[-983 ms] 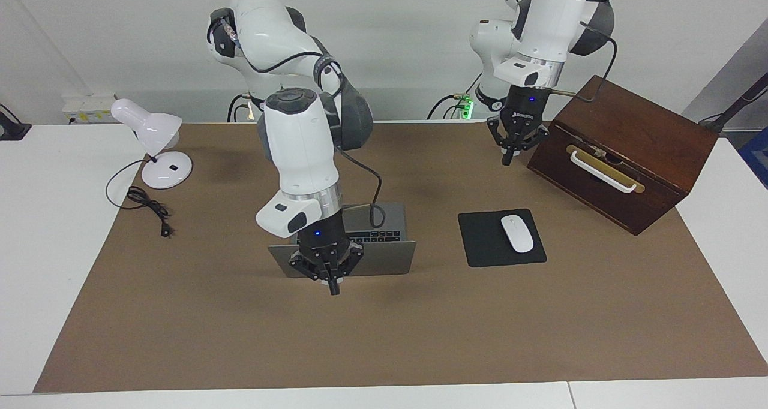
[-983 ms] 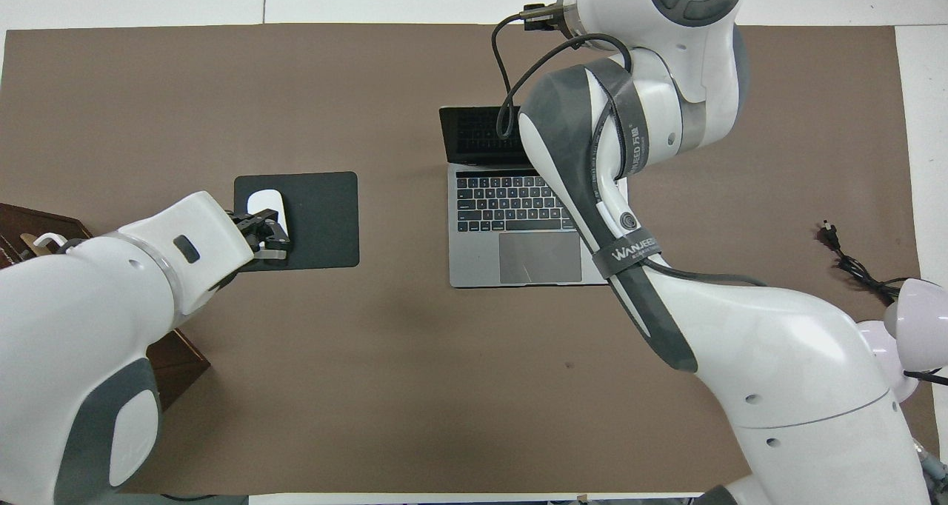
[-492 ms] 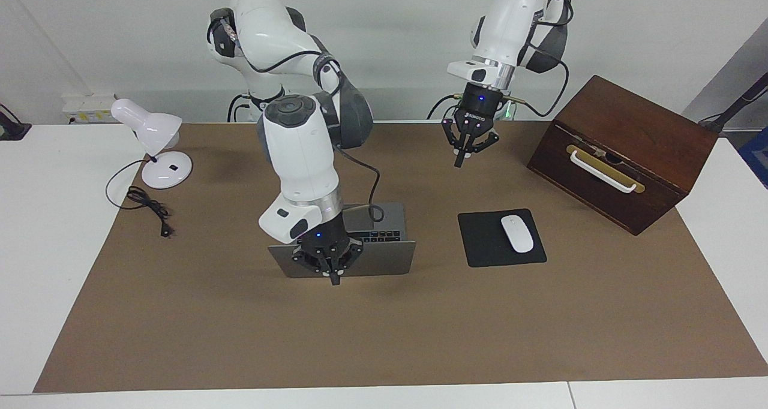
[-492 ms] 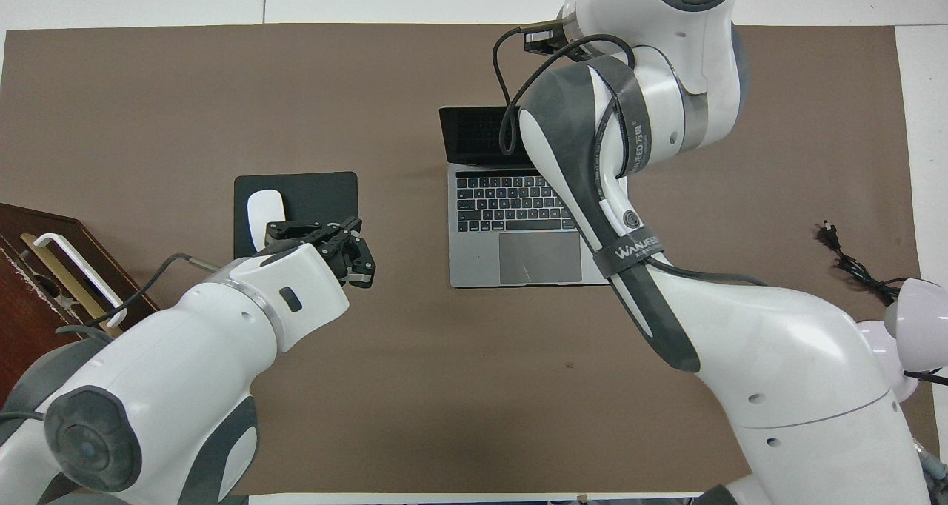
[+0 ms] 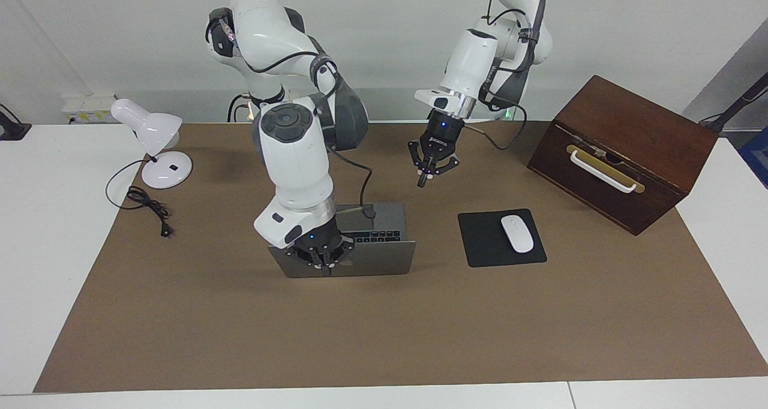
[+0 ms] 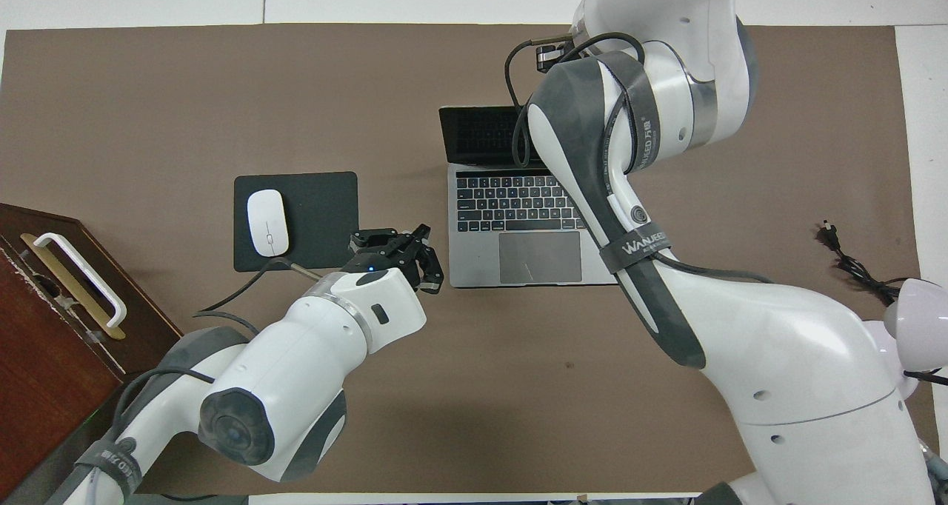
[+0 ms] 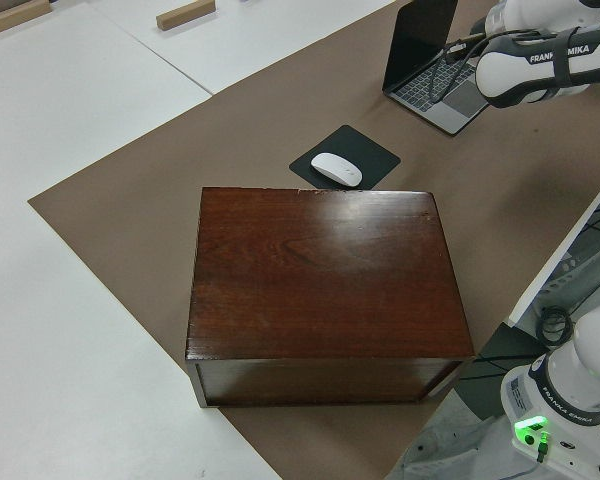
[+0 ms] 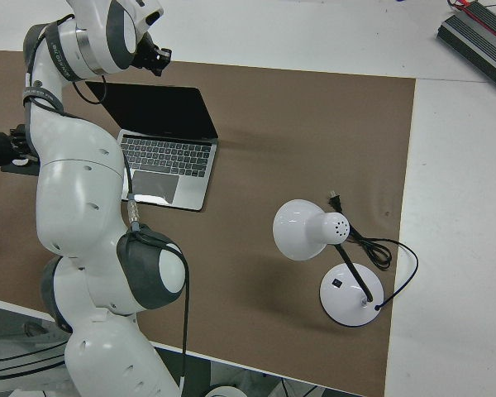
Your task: Close laptop with both arms
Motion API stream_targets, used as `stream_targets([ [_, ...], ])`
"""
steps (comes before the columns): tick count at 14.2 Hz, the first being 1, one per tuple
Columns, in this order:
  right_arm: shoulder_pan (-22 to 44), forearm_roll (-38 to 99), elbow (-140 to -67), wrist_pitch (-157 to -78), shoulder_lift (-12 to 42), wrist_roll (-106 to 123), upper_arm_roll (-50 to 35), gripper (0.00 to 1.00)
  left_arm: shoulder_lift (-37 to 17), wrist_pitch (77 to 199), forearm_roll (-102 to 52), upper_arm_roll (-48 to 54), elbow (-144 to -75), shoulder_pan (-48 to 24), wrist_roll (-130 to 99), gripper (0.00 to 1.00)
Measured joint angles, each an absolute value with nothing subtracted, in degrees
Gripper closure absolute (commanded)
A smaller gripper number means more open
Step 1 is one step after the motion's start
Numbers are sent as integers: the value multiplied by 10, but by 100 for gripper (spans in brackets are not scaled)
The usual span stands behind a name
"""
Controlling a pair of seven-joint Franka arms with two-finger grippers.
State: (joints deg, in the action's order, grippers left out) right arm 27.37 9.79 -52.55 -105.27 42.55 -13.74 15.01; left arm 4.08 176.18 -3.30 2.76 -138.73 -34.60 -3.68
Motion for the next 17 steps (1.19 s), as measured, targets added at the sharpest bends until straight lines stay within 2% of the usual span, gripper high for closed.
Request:
stream_targets([
  [3, 274, 99, -525, -1032, 425, -137, 150, 100, -4, 1820, -33, 27, -1388, -350, -39, 100],
  [7, 274, 113, -525, -1014, 425, -137, 150, 100, -36, 1854, -33, 27, -1389, -351, -38, 100],
  [13, 274, 148, -524, -985, 425, -137, 159, 100, -123, 1961, -33, 27, -1389, -361, -35, 100],
  [17, 274, 152, -520, -959, 425, -138, 159, 100, -139, 1972, -33, 27, -1389, -375, -18, 100],
])
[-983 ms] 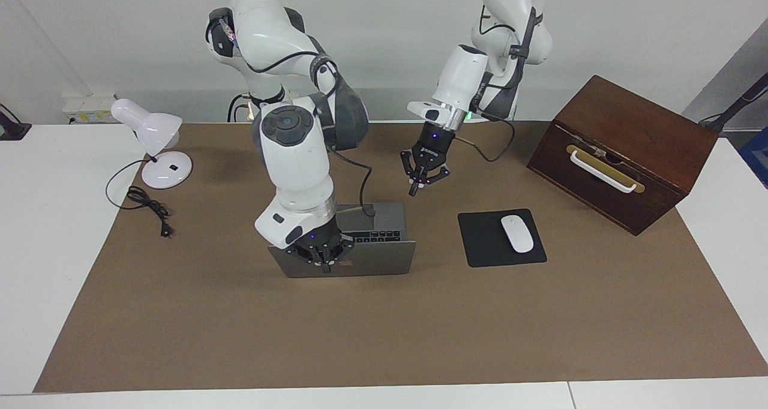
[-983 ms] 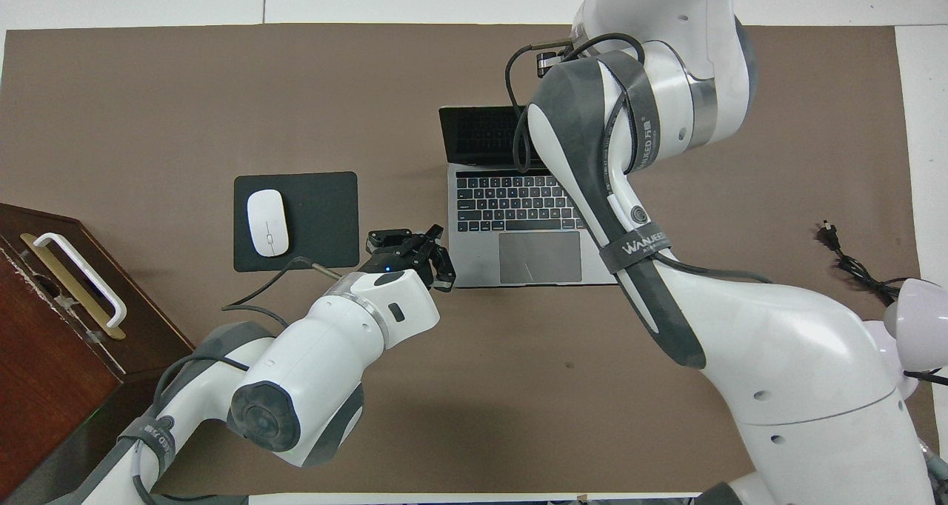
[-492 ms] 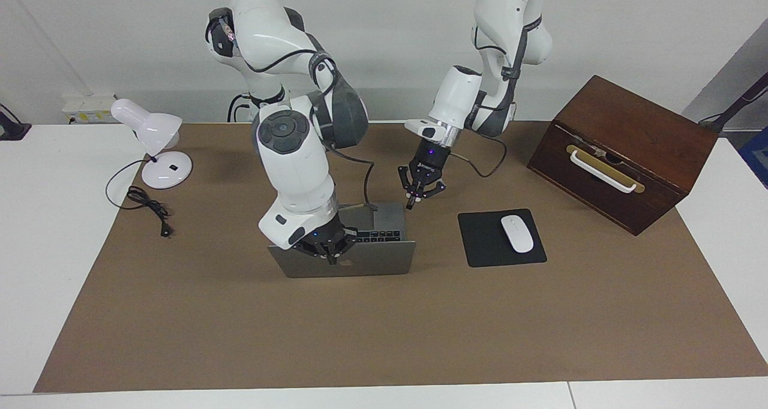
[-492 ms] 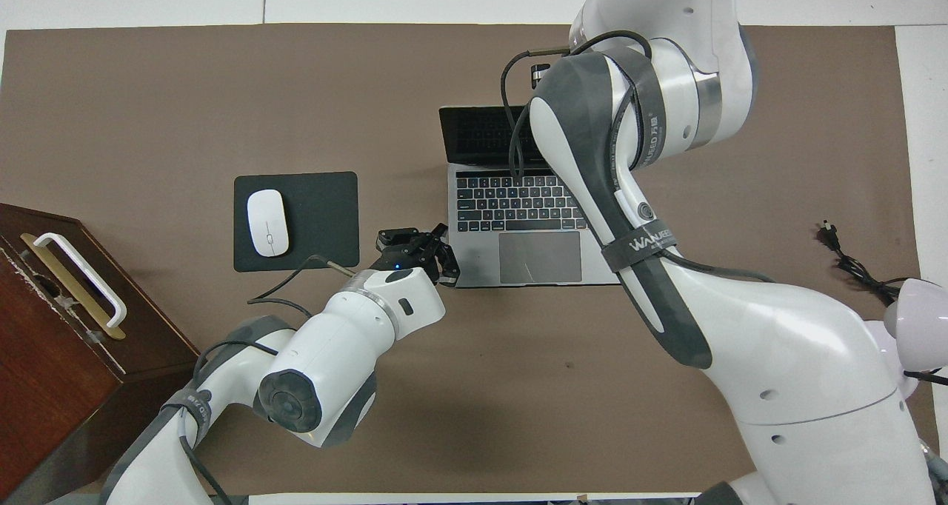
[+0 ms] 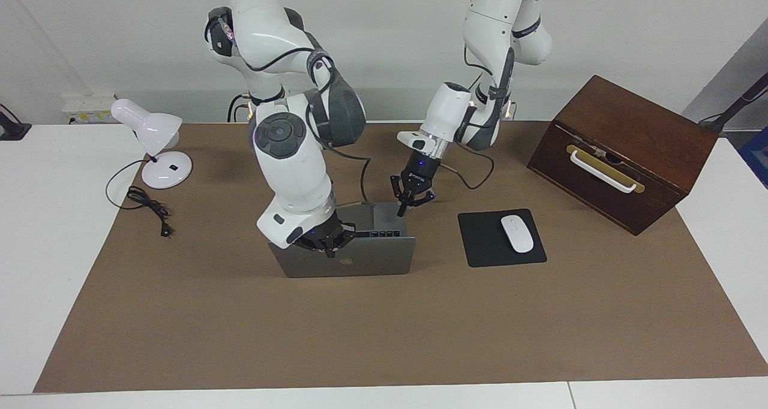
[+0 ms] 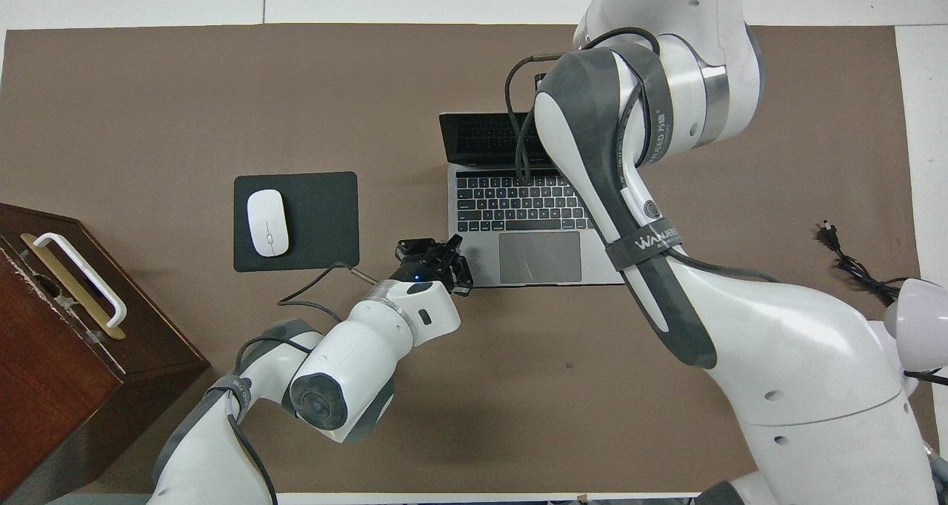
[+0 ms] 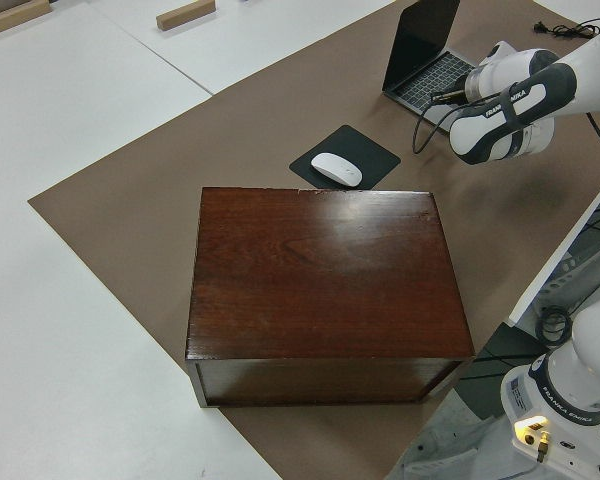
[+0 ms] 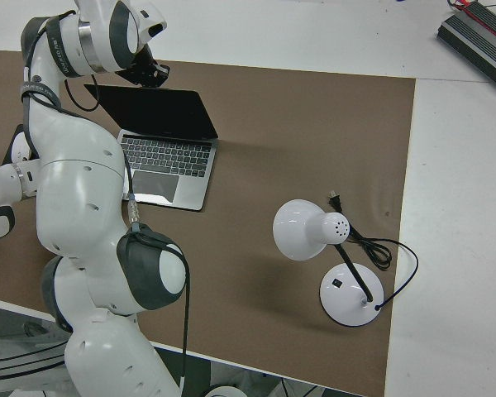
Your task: Close laptop with both arms
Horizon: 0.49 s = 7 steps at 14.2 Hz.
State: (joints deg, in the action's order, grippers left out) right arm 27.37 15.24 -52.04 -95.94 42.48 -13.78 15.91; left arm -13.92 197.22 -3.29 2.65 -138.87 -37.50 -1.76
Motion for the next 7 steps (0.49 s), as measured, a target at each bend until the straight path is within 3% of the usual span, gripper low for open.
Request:
stream_targets([
  [7, 274, 155, -520, -957, 425, -138, 160, 100, -164, 1976, -33, 26, -1391, -396, 8, 100],
])
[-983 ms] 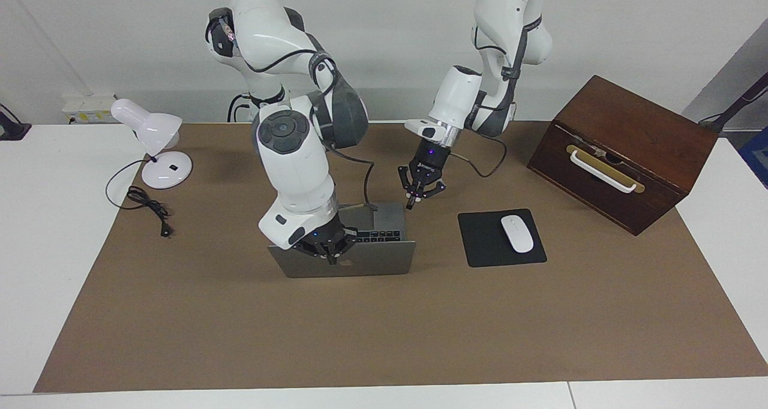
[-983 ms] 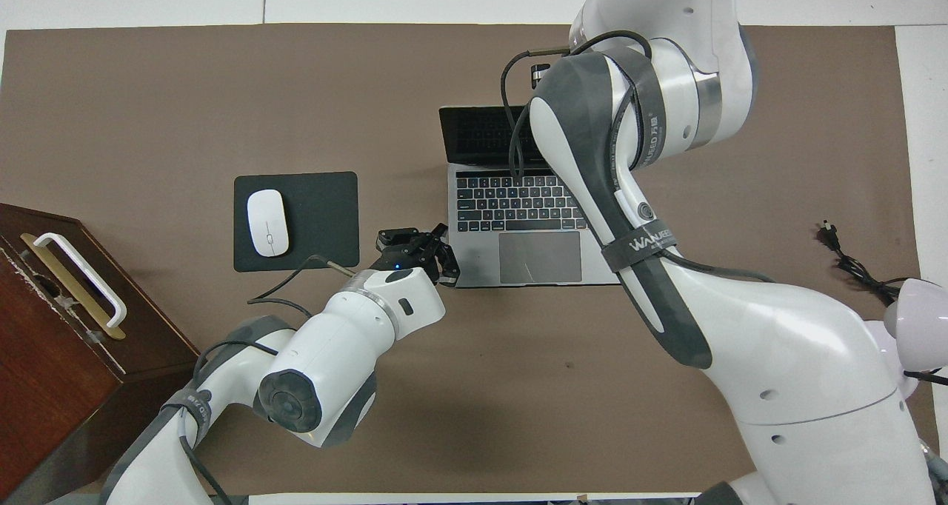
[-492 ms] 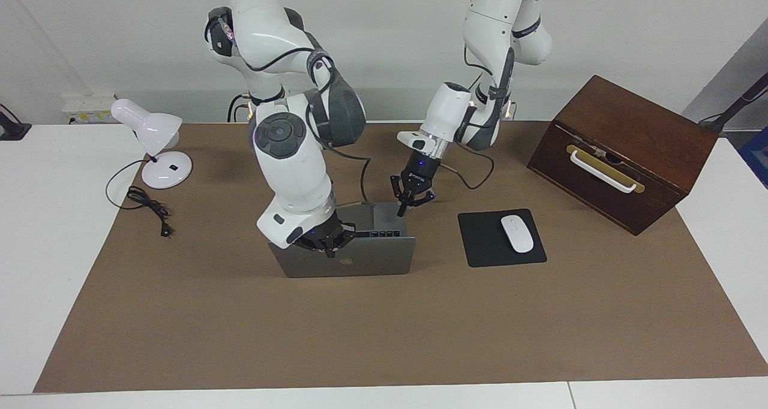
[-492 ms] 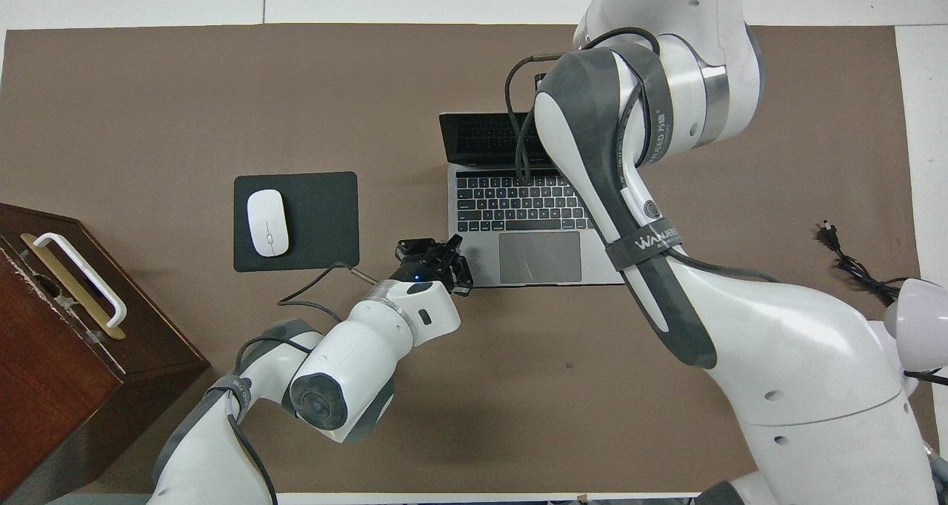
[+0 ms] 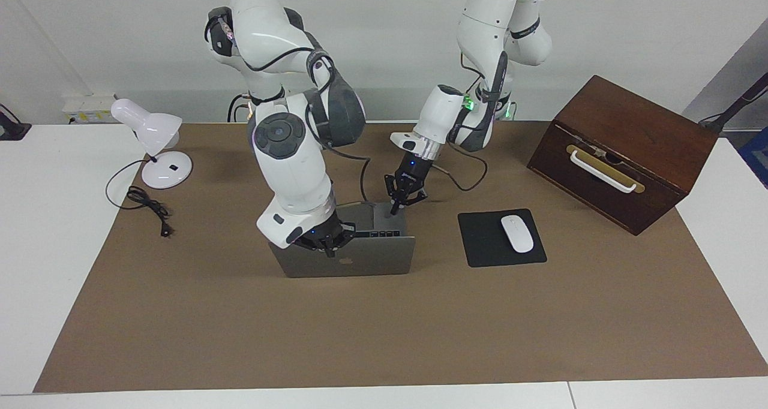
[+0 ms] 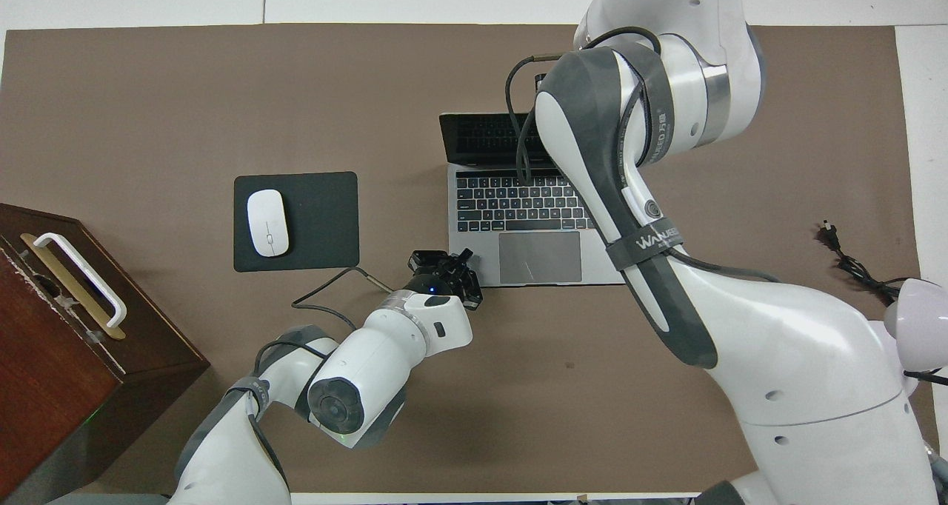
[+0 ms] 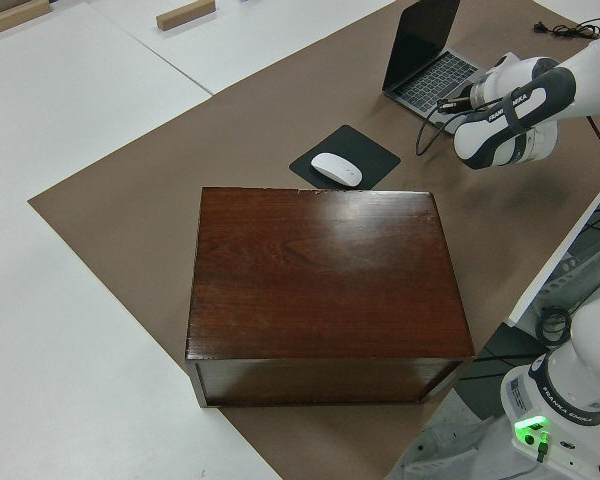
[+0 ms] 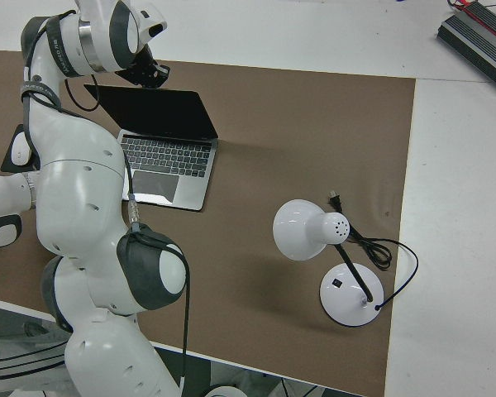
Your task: Close laptop with both arms
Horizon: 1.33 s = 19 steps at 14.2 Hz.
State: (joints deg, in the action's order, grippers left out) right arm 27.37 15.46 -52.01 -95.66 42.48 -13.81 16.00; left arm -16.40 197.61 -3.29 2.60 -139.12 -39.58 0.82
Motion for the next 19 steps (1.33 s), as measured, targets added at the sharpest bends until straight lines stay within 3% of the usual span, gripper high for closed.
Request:
stream_targets([
  [19, 273, 234, -530, -875, 428, -212, 166, 100, -164, 2012, -33, 26, -1423, -396, 44, 100],
])
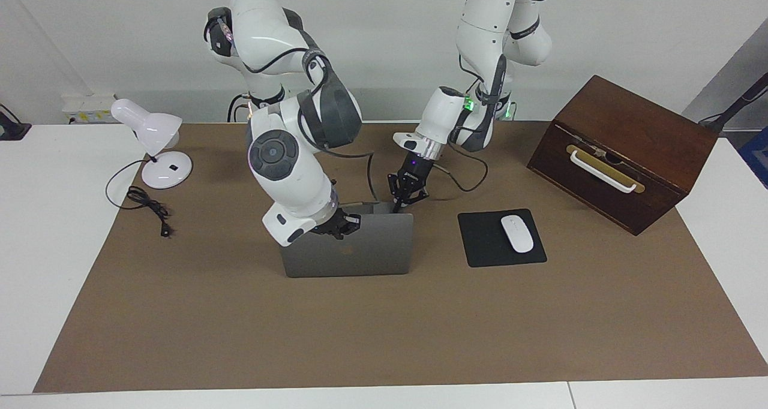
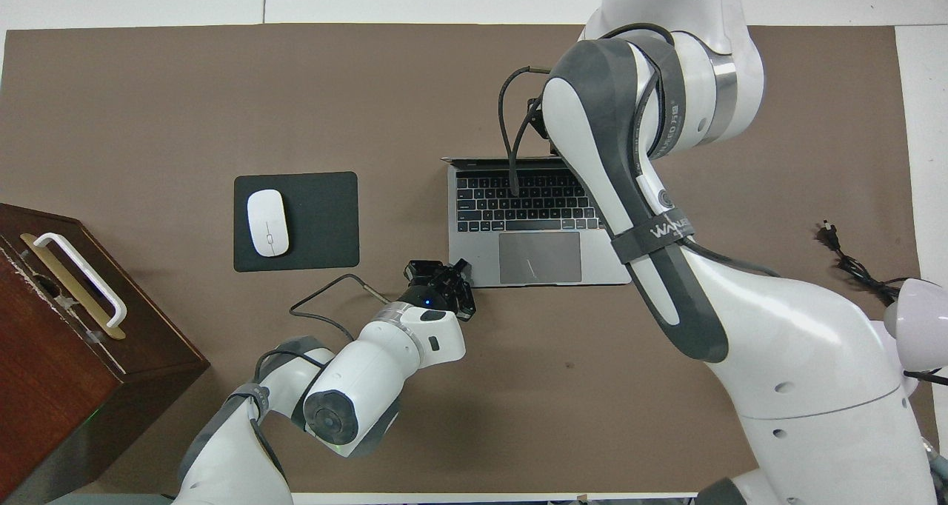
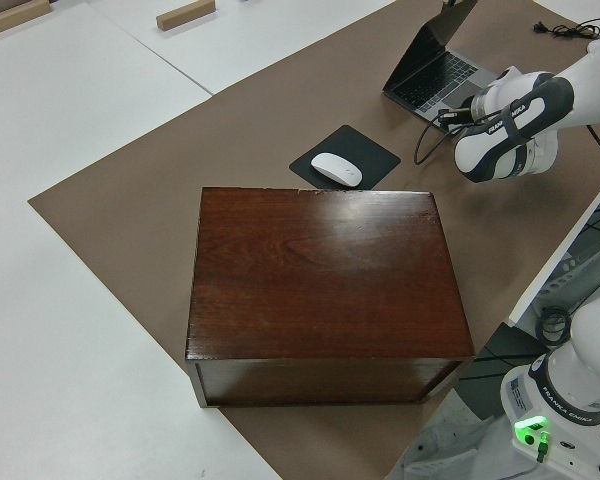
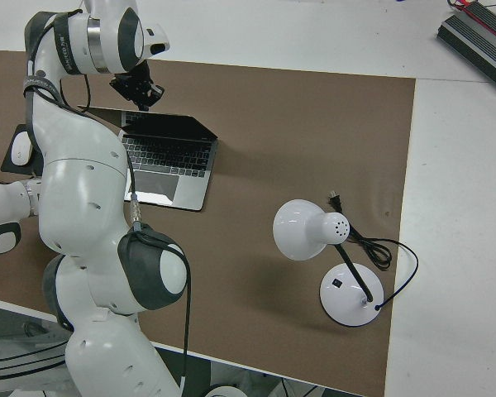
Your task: Close laptop with both arms
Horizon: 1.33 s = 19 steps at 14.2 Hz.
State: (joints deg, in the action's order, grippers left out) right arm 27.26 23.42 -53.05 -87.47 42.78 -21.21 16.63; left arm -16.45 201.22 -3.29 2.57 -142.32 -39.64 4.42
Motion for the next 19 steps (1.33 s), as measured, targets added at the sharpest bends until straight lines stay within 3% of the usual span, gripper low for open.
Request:
stream_targets([
  [19, 275, 320, -634, -907, 435, -273, 162, 100, -163, 2017, -33, 26, -1428, -397, 53, 100],
])
